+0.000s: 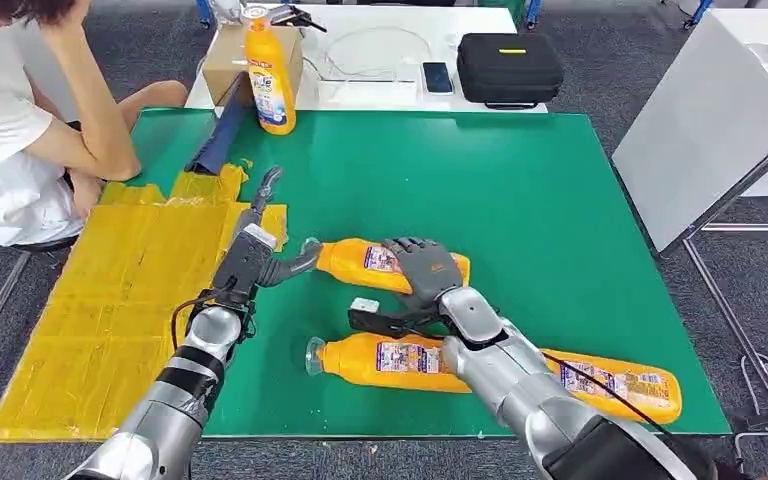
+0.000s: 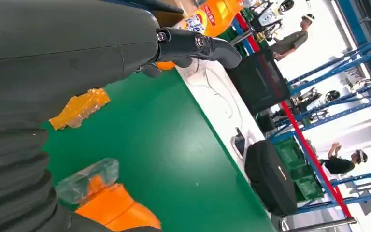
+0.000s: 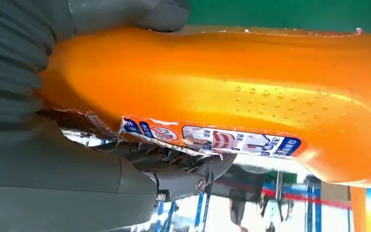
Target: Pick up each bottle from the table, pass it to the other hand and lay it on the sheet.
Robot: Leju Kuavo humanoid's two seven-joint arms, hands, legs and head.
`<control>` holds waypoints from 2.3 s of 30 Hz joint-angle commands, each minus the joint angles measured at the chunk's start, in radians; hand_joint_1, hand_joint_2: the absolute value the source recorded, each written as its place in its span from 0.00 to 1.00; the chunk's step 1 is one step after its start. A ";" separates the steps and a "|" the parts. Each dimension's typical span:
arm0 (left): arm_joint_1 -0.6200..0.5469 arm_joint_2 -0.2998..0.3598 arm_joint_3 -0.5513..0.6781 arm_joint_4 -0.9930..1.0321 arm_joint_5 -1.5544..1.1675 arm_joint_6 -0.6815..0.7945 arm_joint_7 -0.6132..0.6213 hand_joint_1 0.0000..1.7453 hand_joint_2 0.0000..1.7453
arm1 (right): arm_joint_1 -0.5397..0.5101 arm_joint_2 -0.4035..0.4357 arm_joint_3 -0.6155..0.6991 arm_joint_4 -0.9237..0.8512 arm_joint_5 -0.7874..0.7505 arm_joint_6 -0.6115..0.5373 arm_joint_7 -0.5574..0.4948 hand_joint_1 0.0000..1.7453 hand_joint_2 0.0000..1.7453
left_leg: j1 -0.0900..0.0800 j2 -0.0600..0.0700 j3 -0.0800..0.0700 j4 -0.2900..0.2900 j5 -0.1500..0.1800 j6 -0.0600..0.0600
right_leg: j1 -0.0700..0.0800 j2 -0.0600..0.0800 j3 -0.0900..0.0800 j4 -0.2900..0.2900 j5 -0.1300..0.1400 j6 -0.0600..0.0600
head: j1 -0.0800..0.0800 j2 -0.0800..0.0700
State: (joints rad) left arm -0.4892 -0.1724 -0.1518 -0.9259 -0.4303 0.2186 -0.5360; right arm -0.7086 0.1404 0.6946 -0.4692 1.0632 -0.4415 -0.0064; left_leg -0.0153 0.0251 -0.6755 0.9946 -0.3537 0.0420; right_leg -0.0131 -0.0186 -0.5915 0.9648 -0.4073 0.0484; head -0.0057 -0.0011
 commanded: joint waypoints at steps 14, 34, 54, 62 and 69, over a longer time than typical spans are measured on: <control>-0.010 0.032 -0.020 -0.049 -0.011 -0.074 0.068 0.00 1.00 | 0.286 0.035 -0.450 -0.562 0.081 -0.257 -0.179 1.00 1.00 | 0.002 -0.004 0.003 0.002 -0.003 -0.004 | 0.001 -0.001 0.003 0.002 -0.003 -0.002 | 0.000 0.000; -0.030 0.025 -0.086 -0.096 0.295 -0.451 0.143 0.00 1.00 | 0.346 0.089 -0.369 -0.586 -0.260 -0.161 -0.341 1.00 1.00 | 0.002 -0.001 0.003 0.002 -0.003 -0.004 | 0.001 0.002 0.002 0.001 -0.003 -0.003 | 0.000 0.000; -0.039 0.034 -0.132 -0.088 0.363 -0.441 0.149 0.00 1.00 | 0.301 0.141 -0.262 -0.394 -0.242 -0.117 -0.340 1.00 1.00 | 0.002 -0.001 0.004 0.001 -0.003 -0.004 | 0.001 0.002 0.003 0.000 -0.002 -0.003 | 0.000 0.000; -0.047 0.033 -0.141 -0.078 0.378 -0.454 0.146 0.00 1.00 | 0.287 0.148 -0.232 -0.364 -0.241 -0.101 -0.347 1.00 1.00 | 0.002 -0.002 0.004 0.001 -0.003 -0.004 | 0.001 0.002 0.004 0.001 -0.003 -0.003 | 0.000 0.000; -0.044 0.029 -0.160 -0.065 0.425 -0.502 0.137 0.00 1.00 | 0.266 0.158 -0.204 -0.329 -0.263 -0.110 -0.362 1.00 1.00 | 0.002 -0.002 0.003 0.000 -0.002 -0.003 | 0.001 0.001 0.003 0.000 -0.002 -0.002 | 0.000 0.000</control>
State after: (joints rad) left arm -0.4813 -0.1579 -0.2544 -1.0586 -0.0332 -0.2453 -0.3952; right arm -0.3830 0.2949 0.4208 -0.9155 0.8125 -0.5520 -0.3521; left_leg -0.0152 0.0251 -0.6762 0.9944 -0.3538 0.0419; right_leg -0.0130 -0.0187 -0.5928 0.9648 -0.4077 0.0479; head -0.0057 -0.0011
